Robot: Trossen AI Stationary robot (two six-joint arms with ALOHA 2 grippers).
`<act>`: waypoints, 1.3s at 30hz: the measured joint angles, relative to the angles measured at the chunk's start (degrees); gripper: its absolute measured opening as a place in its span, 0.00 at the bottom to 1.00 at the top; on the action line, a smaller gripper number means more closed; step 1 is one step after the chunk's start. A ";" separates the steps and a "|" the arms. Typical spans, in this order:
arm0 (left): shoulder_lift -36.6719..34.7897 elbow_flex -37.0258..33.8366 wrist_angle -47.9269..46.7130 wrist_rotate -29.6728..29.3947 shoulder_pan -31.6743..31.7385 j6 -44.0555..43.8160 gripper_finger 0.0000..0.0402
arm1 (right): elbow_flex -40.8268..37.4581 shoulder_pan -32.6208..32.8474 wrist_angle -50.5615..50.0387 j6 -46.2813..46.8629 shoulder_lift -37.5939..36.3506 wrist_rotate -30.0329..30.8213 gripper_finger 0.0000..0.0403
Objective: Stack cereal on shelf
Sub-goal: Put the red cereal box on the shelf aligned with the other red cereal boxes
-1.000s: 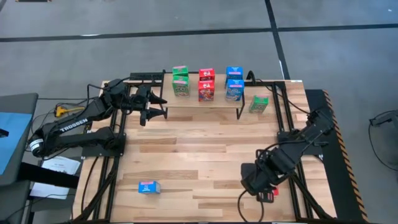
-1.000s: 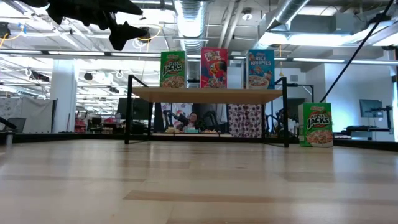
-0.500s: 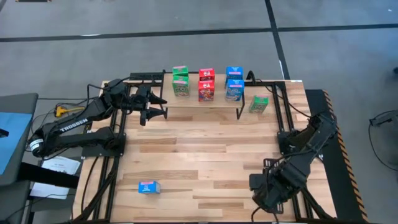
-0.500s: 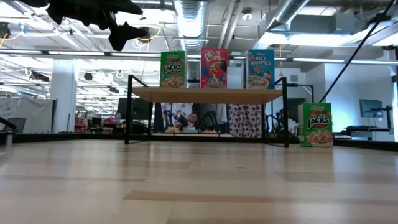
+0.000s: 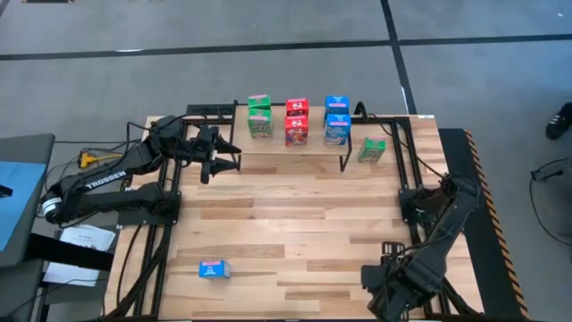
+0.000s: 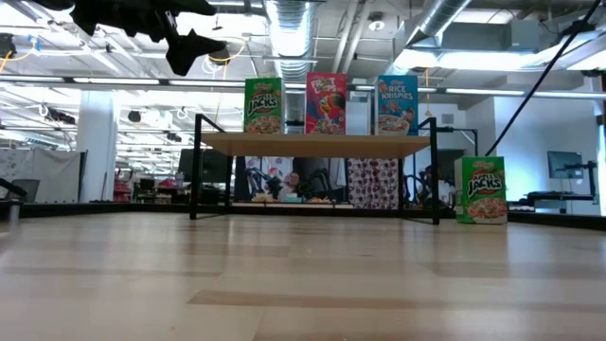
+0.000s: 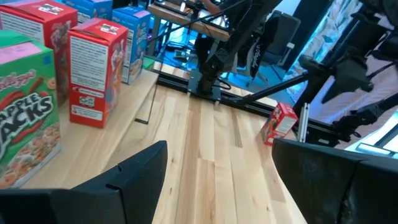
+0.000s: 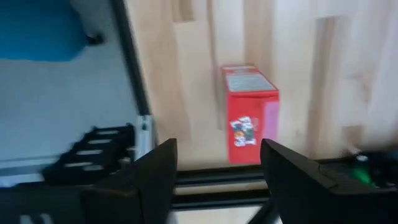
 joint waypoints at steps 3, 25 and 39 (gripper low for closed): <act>0.02 0.00 0.01 -0.02 -0.31 -0.02 0.69 | -0.11 0.05 -0.30 0.00 1.71 -0.23 0.63; 0.02 0.00 -0.06 -1.31 -0.41 0.07 0.69 | -7.08 -1.31 0.02 -0.76 3.49 -4.77 0.63; 0.02 0.00 -0.03 -2.84 -0.41 -1.60 0.69 | -11.32 1.44 0.10 -6.83 3.32 -6.47 0.63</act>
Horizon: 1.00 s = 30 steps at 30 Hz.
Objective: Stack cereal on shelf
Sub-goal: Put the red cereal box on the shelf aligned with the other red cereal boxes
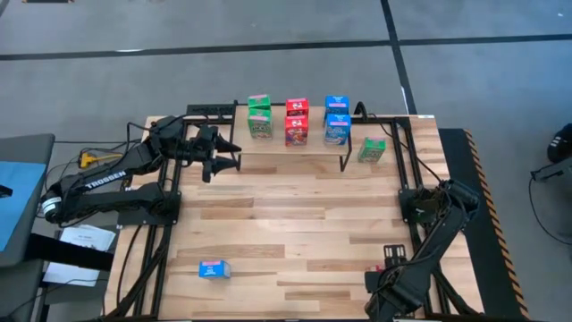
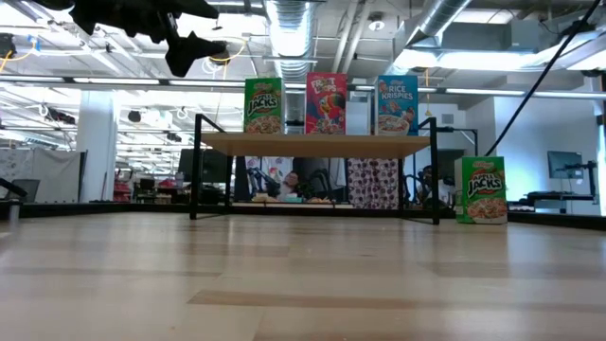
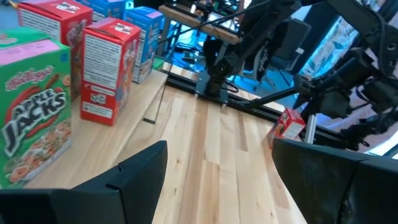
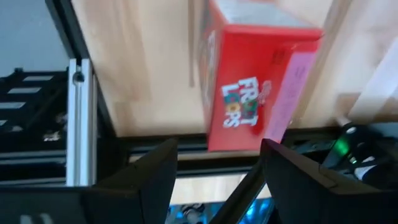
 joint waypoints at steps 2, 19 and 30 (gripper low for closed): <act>0.00 0.00 0.00 -0.20 0.00 0.00 0.69 | 0.00 0.07 -0.04 0.02 0.00 1.74 0.63; 0.00 0.00 0.00 -0.15 0.00 0.35 0.69 | -3.33 -2.65 2.79 0.64 -0.14 3.66 0.63; 0.00 0.00 -0.20 -0.15 0.00 0.40 0.69 | -3.07 -3.25 1.09 1.25 -0.31 2.21 0.63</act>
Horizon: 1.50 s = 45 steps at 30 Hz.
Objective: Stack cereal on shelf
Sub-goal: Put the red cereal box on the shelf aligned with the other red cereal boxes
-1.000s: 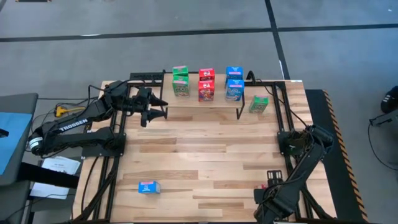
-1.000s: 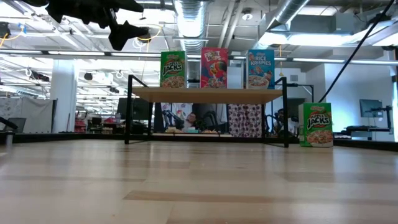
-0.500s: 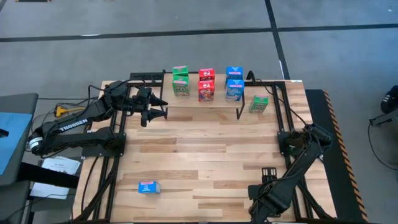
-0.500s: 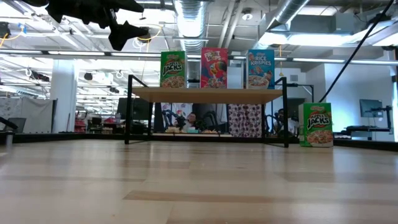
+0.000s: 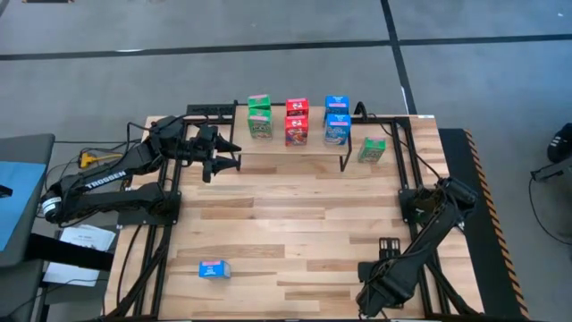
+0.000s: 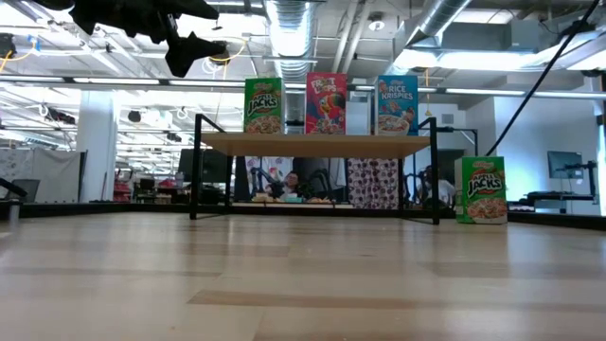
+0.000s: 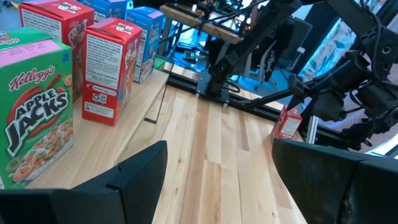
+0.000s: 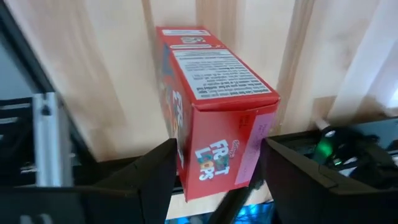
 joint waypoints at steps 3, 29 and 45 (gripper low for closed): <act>0.00 0.00 0.00 0.00 0.00 0.03 0.69 | 1.78 0.02 -1.17 1.12 0.00 -0.20 0.63; 0.00 0.00 -0.04 0.02 0.01 0.18 0.69 | 1.54 -2.04 2.33 -2.13 -0.09 -5.18 0.63; 0.00 0.00 -0.14 0.02 0.02 0.25 0.69 | 1.54 -2.51 2.66 2.91 -3.74 -8.09 0.63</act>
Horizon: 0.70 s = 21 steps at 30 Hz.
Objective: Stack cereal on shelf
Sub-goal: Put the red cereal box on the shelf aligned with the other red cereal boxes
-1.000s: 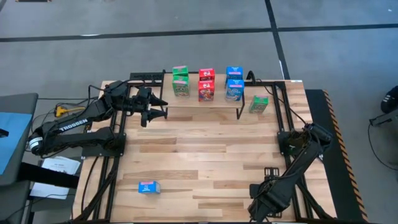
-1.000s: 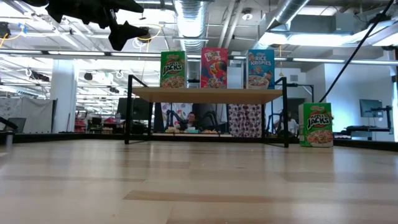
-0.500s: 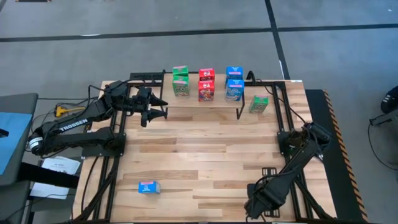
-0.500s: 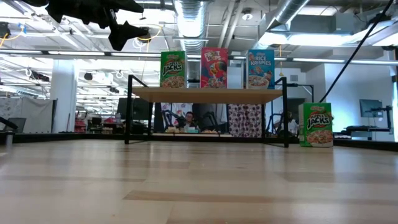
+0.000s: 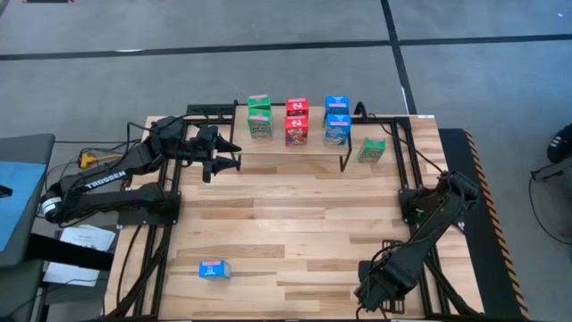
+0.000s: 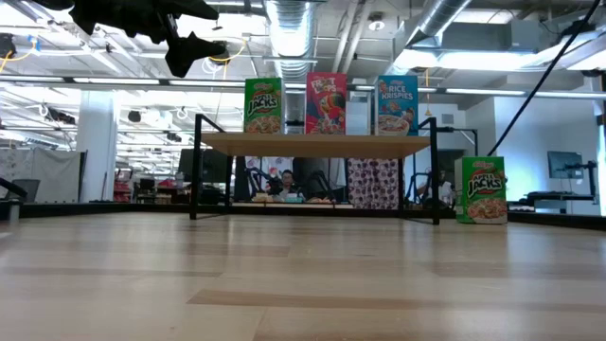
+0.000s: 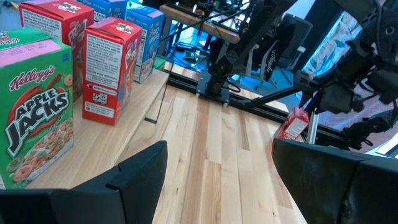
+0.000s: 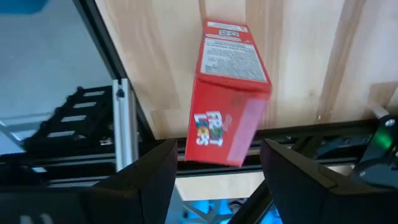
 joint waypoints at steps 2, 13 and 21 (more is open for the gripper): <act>0.00 0.00 -0.12 0.00 0.00 0.00 0.69 | 0.00 0.02 0.09 1.34 -1.02 0.21 0.63; 0.00 0.00 -8.06 -1.36 0.00 0.02 0.69 | 0.02 0.04 2.61 2.24 -2.61 0.57 0.63; 0.00 -0.02 -7.89 -1.54 0.00 1.98 0.69 | 0.02 -0.45 3.93 3.75 -2.53 1.13 0.63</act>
